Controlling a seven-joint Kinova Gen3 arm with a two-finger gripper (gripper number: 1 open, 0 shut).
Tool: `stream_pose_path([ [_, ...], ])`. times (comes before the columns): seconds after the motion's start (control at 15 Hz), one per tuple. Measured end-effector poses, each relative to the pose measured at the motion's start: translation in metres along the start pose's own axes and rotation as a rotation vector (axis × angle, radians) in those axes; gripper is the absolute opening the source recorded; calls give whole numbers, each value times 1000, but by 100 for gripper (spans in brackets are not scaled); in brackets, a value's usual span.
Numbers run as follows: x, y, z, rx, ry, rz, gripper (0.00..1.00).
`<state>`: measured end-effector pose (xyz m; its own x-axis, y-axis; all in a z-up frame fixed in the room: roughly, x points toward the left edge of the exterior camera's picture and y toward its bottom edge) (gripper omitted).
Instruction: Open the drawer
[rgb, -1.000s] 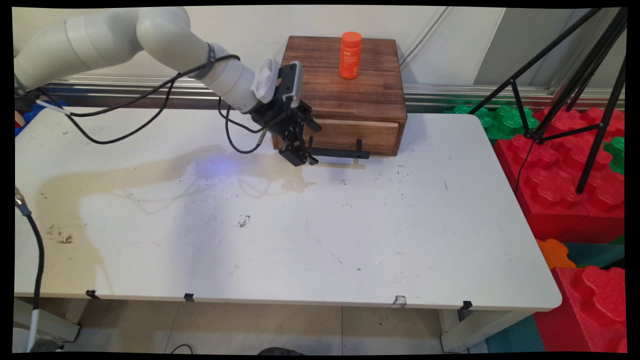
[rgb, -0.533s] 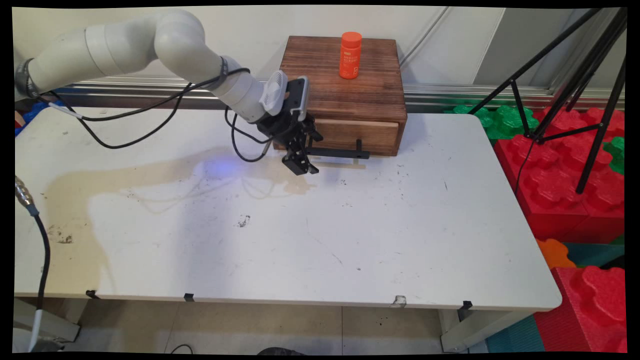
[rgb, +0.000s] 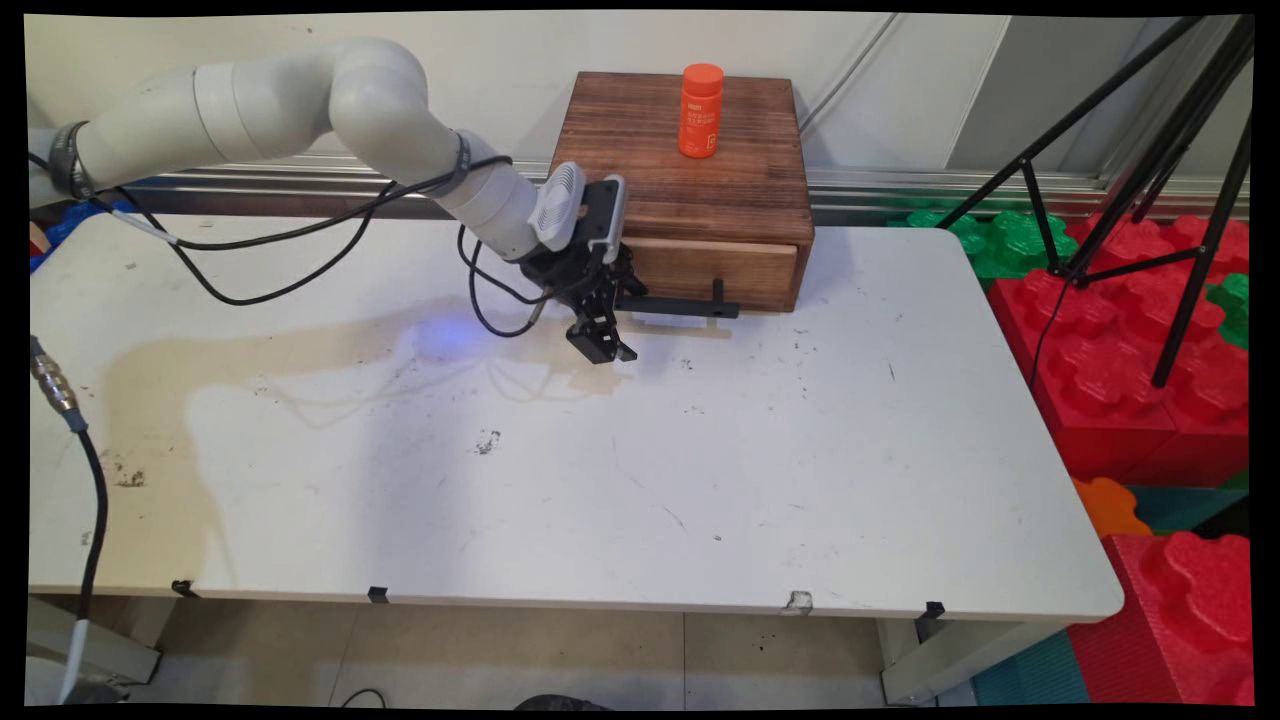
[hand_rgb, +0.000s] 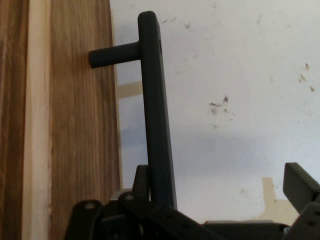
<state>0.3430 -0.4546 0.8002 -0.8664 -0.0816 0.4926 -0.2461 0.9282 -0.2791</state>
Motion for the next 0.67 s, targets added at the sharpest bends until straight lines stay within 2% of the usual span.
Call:
stream_pose_path([
  [0.67,1,10,8,-12,-14,31,100],
])
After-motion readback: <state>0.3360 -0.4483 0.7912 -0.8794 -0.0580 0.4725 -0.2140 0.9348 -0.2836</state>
